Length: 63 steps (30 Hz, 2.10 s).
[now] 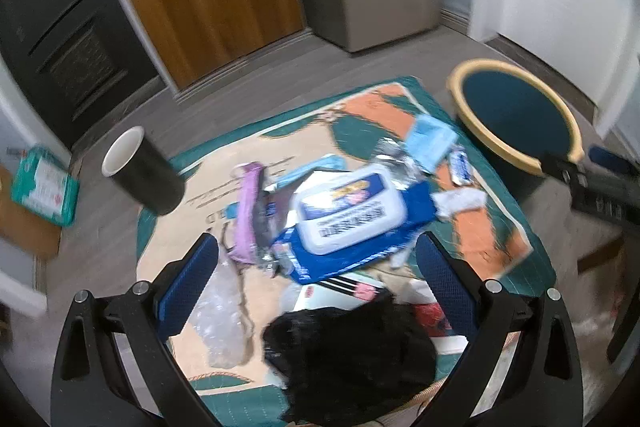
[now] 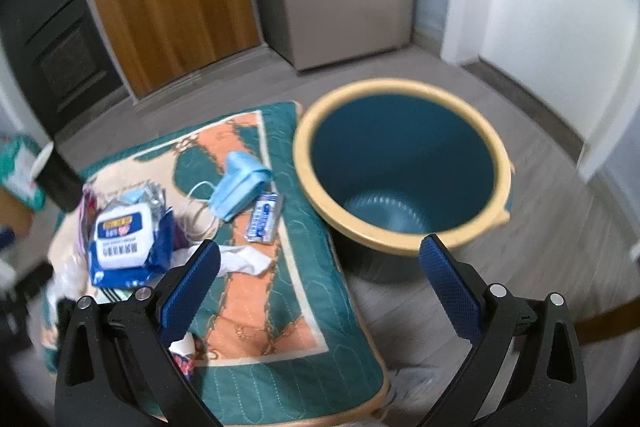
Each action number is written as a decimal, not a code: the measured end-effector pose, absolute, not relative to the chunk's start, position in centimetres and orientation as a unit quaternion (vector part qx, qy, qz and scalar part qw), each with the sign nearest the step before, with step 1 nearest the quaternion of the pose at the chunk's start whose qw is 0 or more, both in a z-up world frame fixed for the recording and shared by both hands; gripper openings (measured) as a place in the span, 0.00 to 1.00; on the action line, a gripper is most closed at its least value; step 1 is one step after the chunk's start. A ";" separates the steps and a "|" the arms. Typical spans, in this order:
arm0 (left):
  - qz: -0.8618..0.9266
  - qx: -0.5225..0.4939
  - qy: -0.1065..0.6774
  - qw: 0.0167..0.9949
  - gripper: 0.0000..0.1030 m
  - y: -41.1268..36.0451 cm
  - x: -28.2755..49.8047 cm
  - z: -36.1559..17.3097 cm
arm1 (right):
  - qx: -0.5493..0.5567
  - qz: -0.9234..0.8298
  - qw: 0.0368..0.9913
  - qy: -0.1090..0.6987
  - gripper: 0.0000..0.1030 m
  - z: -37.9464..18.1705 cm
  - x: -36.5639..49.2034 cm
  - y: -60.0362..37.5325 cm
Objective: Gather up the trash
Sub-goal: 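Move both tools toward the wipes pack and the blue face mask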
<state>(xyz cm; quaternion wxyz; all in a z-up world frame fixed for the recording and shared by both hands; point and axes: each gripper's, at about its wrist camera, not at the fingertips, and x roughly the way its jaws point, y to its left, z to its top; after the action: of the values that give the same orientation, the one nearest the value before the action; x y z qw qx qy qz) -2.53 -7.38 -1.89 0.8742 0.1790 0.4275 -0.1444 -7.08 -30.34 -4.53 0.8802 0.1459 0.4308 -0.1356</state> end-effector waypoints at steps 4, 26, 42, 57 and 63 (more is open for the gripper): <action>-0.155 0.208 0.419 0.870 0.94 -8.6 -3.2 -2.4 | 0.147 -0.121 0.881 0.433 0.96 -4.5 -7.1 -29.9; -0.152 0.199 0.432 0.866 0.94 -7.6 -2.6 -2.7 | 0.113 -0.104 0.890 0.429 0.96 -3.8 -6.9 -28.1; -0.151 0.198 0.432 0.867 0.94 -7.5 -2.6 -2.7 | 0.112 -0.104 0.890 0.429 0.96 -3.7 -6.8 -28.1; -0.150 0.196 0.434 0.866 0.94 -7.4 -2.4 -2.7 | 0.111 -0.104 0.891 0.428 0.96 -3.7 -6.9 -28.1; -0.148 0.197 0.431 0.868 0.94 -7.2 -2.3 -2.7 | 0.111 -0.104 0.891 0.428 0.96 -3.8 -6.9 -28.0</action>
<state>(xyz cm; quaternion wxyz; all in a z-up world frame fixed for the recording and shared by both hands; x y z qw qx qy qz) -2.32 -7.23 -2.72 0.8681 0.1968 0.4310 -0.1480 -6.86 -28.04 -3.80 0.8911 0.1106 0.4275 -0.1043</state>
